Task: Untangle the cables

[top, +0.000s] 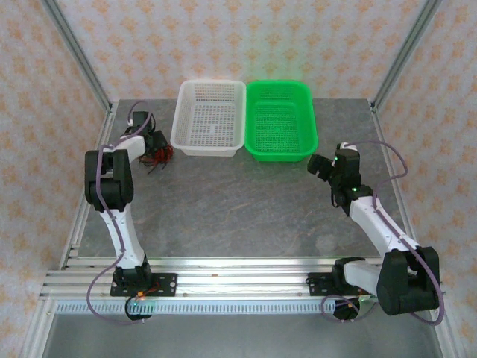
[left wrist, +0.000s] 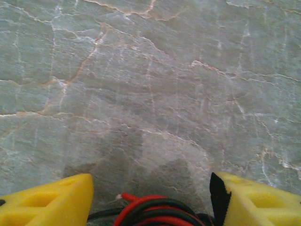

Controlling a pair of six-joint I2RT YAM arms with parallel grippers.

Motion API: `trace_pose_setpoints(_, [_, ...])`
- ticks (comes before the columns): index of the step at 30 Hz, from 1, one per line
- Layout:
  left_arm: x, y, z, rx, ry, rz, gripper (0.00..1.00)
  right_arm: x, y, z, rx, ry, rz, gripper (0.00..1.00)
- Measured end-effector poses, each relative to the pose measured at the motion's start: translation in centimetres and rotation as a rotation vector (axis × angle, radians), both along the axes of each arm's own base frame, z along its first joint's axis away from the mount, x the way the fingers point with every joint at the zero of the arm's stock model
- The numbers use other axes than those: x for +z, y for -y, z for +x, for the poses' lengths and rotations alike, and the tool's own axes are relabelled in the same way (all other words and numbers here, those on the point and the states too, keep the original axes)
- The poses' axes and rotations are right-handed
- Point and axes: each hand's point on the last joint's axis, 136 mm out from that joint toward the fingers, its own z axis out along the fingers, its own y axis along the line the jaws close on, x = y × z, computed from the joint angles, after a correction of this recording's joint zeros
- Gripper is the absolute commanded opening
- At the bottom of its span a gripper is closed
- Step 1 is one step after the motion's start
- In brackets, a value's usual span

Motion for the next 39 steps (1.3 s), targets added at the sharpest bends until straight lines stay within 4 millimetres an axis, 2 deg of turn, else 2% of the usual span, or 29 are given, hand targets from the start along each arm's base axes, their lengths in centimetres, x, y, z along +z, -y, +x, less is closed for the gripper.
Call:
trace_pose_setpoints(6, [-1.3, 1.5, -0.7, -0.019, 0.005, -0.002, 0.52, 0.0, -0.2, 0.0, 0.01, -0.002, 0.007, 0.92])
trace_pose_setpoints(8, [-1.2, 1.7, -1.2, -0.018, 0.015, 0.001, 0.48, -0.1, -0.3, -0.1, 0.013, -0.005, 0.009, 0.92])
trace_pose_setpoints(12, [-1.0, 1.5, -3.3, 0.012, 0.008, 0.009, 0.41, -0.1, -0.5, -0.1, 0.022, -0.006, 0.014, 0.92])
trace_pose_setpoints(16, [-1.0, 1.4, -5.9, 0.045, -0.006, 0.015, 0.4, -0.1, -0.8, -0.1, 0.033, -0.007, 0.021, 0.92])
trace_pose_setpoints(20, [-1.2, 2.3, -9.2, 0.063, -0.024, 0.017, 0.4, -0.1, -1.0, -0.1, 0.041, -0.007, 0.028, 0.92])
trace_pose_setpoints(27, [-1.6, 7.2, -13.2, 0.004, 0.01, -0.04, 0.4, 0.7, -1.4, -0.6, 0.053, 0.008, 0.054, 0.92])
trace_pose_setpoints(32, [-1.9, 11.9, -15.7, -0.072, 0.022, -0.13, 0.41, 1.8, -1.6, -1.2, 0.051, 0.029, 0.08, 0.92])
trace_pose_setpoints(39, [-2.0, 19.1, -17.3, -0.186, 0.041, -0.237, 0.41, 3.6, -2.9, -2.4, 0.076, 0.063, 0.164, 0.92])
